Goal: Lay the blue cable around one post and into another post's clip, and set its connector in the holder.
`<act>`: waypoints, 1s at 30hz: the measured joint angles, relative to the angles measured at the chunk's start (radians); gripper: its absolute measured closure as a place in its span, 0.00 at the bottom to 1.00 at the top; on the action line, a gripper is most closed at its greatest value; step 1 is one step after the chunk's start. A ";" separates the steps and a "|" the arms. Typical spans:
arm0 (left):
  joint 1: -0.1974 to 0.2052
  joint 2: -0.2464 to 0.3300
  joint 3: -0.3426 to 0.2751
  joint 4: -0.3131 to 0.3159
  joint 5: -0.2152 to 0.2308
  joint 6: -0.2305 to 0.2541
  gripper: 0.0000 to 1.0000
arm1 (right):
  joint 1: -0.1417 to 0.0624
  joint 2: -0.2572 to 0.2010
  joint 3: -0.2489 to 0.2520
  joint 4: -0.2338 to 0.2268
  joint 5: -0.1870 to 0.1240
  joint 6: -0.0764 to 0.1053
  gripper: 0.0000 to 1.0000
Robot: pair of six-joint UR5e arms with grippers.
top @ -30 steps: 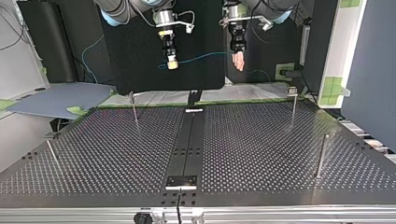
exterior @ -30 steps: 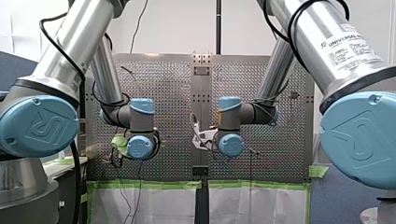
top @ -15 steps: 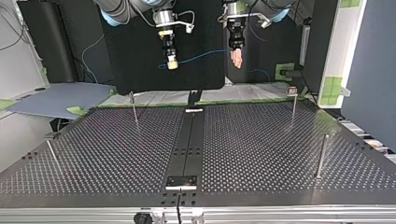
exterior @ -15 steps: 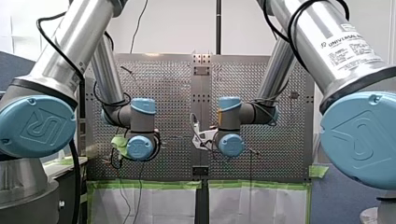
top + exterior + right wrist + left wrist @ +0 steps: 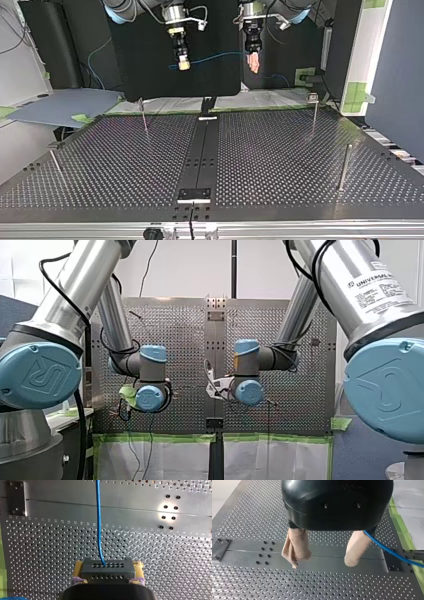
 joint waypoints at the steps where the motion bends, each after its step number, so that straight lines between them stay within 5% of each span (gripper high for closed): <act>1: 0.000 0.000 0.000 0.000 0.000 0.000 0.00 | 0.000 -0.006 0.002 0.009 0.000 0.000 1.00; 10: 0.000 0.000 0.000 0.000 0.000 0.000 0.00 | 0.001 -0.019 0.005 0.089 0.000 0.001 1.00; 25: -0.037 0.017 0.030 -0.037 -0.008 -0.037 0.00 | 0.000 -0.020 0.004 0.098 0.001 0.002 1.00; 30: -0.070 0.056 0.058 -0.077 -0.005 -0.077 0.00 | -0.008 -0.045 -0.021 0.123 0.021 0.027 1.00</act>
